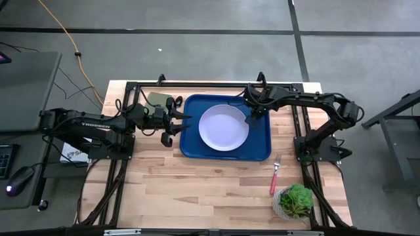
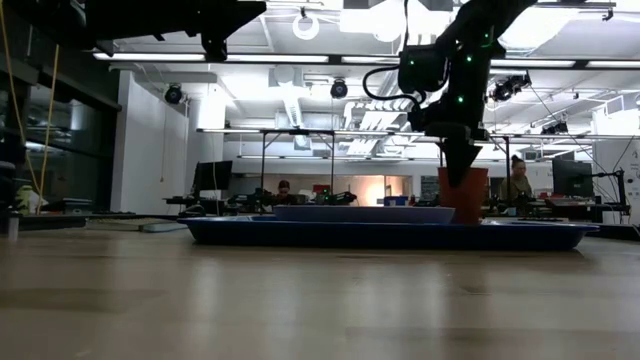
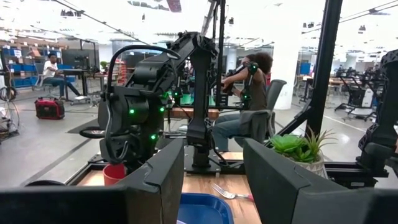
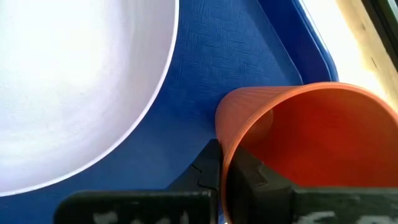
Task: Pick and place plate/cup/fork/spoon on tray
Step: Put the orange cup on the blue serving tray to the top right of the white plate, then put the blue spoon on the blue serving tray to the left of the white plate
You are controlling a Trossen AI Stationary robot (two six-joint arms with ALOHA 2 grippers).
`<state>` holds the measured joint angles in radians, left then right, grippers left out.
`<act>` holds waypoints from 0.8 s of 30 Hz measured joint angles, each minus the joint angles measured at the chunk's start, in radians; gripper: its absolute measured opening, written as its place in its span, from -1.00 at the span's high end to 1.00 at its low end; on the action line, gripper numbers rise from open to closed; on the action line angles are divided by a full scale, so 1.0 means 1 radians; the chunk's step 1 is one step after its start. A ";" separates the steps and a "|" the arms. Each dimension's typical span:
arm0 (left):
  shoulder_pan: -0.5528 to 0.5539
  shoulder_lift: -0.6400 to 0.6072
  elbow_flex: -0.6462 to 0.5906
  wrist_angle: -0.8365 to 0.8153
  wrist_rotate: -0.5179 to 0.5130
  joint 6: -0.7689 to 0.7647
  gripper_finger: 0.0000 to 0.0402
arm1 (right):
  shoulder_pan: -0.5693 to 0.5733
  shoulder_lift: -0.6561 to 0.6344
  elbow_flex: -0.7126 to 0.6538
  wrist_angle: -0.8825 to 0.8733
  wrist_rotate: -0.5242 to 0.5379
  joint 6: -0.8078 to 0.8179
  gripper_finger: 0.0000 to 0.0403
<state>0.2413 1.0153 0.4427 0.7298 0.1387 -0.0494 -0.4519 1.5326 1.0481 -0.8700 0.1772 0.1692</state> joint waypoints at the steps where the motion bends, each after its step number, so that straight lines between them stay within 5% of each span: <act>1: 0.000 0.000 0.000 0.000 0.000 0.000 0.28 | 0.000 0.000 0.000 0.000 -0.003 0.009 1.00; 14: 0.000 0.000 0.000 0.000 0.000 0.000 0.28 | 0.001 -0.001 0.000 0.000 -0.011 0.013 0.88; 24: 0.000 0.000 0.000 0.000 0.000 0.000 0.28 | 0.001 0.000 0.009 -0.003 0.059 0.006 0.38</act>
<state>0.2417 1.0153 0.4427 0.7296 0.1387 -0.0494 -0.4511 1.5322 1.0572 -0.8728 0.2363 0.1749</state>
